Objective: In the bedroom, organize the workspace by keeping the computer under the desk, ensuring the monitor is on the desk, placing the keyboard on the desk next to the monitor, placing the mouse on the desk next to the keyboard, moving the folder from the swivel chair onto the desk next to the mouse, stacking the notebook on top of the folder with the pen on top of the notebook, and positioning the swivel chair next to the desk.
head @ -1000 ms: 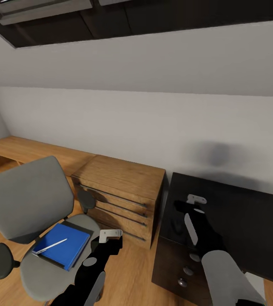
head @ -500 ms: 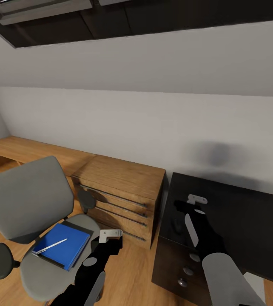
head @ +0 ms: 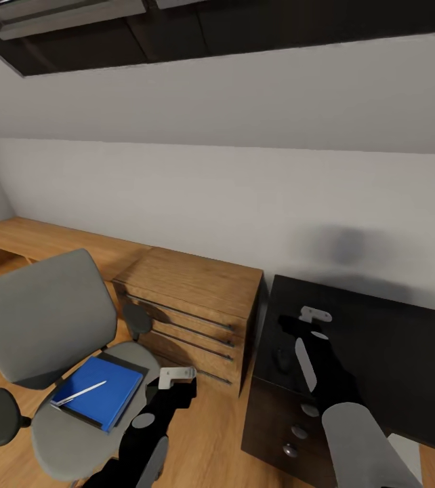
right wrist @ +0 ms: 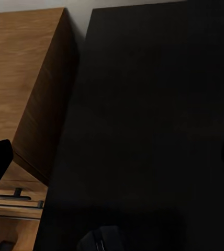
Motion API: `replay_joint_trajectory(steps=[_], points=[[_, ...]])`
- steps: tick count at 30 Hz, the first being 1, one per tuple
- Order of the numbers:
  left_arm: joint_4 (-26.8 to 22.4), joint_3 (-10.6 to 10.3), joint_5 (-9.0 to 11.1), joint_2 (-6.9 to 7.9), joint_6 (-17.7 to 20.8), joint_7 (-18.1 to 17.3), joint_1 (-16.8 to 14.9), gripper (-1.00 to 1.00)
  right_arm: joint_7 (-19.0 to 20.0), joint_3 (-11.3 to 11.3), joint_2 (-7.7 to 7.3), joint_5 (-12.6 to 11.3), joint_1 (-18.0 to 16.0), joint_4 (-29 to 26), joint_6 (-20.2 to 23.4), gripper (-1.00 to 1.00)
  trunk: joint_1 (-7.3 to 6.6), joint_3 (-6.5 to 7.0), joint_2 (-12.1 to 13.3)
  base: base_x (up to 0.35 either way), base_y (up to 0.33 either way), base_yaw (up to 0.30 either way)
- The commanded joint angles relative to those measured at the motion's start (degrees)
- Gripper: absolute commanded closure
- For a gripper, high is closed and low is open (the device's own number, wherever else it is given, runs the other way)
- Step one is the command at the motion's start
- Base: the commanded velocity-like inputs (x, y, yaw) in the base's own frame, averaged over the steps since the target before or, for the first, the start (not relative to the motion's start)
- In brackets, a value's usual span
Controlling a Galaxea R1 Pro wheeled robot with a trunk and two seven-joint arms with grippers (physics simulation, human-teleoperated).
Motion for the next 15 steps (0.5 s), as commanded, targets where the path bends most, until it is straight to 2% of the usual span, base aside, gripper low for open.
replay_joint_trajectory(steps=[1, 4, 5, 7, 11, 15], points=[[-0.91, -0.51, 0.60, 0.03, 0.16, 0.55, 0.53, -1.00, -0.15, -0.10, 0.03, -0.13, -0.04, -0.09, 0.29, -1.00, 0.01, -0.07, -0.05, 0.000, 0.000, -0.003], [-2.80, -1.31, 0.60, 0.07, 0.16, 0.57, 1.75, -1.00, -0.17, -0.12, 0.03, -0.13, -0.04, -0.05, 0.28, -1.00, 0.01, -0.07, -0.05, 0.000, 0.000, -0.002], [-4.48, -1.85, 0.60, 0.09, 0.16, 0.57, 3.05, -1.00, -0.18, -0.13, 0.04, -0.13, -0.04, -0.02, 0.23, -1.00, 0.01, -0.07, -0.05, 0.000, 0.000, 0.000], [-4.75, -1.93, 0.60, 0.09, 0.16, 0.56, 3.26, -1.00, -0.18, -0.13, 0.04, -0.14, -0.04, -0.01, 0.16, -1.00, 0.01, -0.07, -0.05, 0.000, 0.000, 0.000], [-4.92, -1.99, 0.60, 0.17, 0.21, 0.56, 3.45, -1.00, -0.14, -0.23, -0.09, -1.68, -0.04, 0.04, 0.04, -1.00, 0.01, -0.07, -0.05, 0.000, 0.000, -0.197], [-4.86, -1.99, 0.60, 0.16, 0.21, 0.55, 3.46, -1.00, -0.17, -0.28, -0.37, -4.27, -0.04, 0.02, 0.02, -1.00, 0.01, -0.07, -0.05, 0.000, 0.000, -0.248]])
